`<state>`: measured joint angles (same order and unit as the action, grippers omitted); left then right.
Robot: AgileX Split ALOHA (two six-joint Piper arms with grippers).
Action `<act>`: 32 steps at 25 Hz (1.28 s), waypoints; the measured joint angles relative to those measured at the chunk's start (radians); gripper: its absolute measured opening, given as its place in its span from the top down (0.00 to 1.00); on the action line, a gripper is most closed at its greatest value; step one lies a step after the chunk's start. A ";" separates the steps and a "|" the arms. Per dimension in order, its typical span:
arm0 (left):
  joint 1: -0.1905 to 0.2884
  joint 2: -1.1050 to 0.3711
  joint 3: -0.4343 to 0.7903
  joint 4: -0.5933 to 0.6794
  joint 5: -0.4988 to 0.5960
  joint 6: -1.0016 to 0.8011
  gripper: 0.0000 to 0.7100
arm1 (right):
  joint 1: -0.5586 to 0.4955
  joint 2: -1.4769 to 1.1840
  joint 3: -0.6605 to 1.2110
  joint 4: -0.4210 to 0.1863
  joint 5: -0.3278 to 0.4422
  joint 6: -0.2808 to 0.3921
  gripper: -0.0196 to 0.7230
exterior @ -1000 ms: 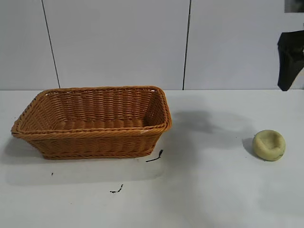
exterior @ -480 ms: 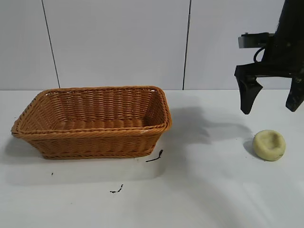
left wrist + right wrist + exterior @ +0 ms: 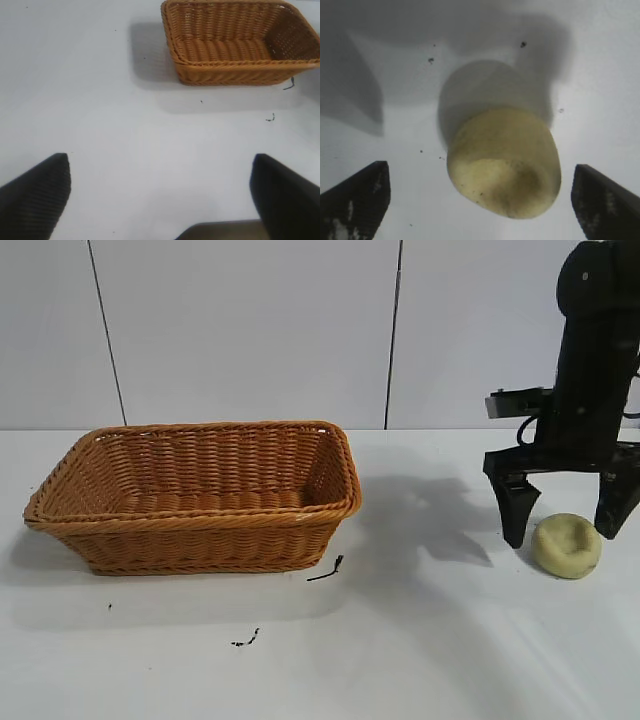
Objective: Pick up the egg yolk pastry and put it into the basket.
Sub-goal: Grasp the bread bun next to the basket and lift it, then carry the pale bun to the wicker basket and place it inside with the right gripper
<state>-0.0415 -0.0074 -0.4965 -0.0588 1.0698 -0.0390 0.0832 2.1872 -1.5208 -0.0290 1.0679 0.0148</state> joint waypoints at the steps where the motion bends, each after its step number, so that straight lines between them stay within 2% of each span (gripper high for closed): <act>1: 0.000 0.000 0.000 0.000 0.000 0.000 0.02 | 0.000 0.010 0.000 -0.001 0.000 0.000 0.06; 5: 0.000 0.000 0.000 0.000 0.000 0.000 0.02 | 0.000 0.028 0.000 -0.002 -0.003 0.000 0.06; 7: 0.000 0.000 0.000 0.000 0.000 0.000 0.02 | 0.000 0.029 0.000 -0.002 -0.003 0.000 0.12; 11: 0.000 0.000 0.000 0.000 0.000 0.000 0.02 | 0.000 0.029 0.000 -0.007 0.004 0.000 0.38; 14: 0.000 0.000 0.000 0.000 0.000 0.000 0.02 | 0.000 0.029 -0.001 -0.008 0.012 0.000 0.62; 16: 0.000 0.000 0.000 0.000 0.000 0.000 0.02 | 0.000 0.029 -0.002 -0.008 0.013 0.000 0.71; 23: 0.000 0.000 0.000 0.000 0.000 0.000 0.02 | 0.000 0.007 -0.006 -0.019 0.023 0.000 0.76; 29: 0.000 0.000 0.000 0.000 0.000 0.000 0.02 | 0.000 -0.100 -0.123 -0.021 0.124 -0.020 0.76; 32: 0.000 0.000 0.000 0.000 0.000 0.000 0.02 | 0.000 -0.153 -0.208 -0.021 0.135 -0.022 0.76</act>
<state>-0.0415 -0.0074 -0.4965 -0.0588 1.0698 -0.0390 0.0832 2.0343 -1.7290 -0.0499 1.2030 -0.0077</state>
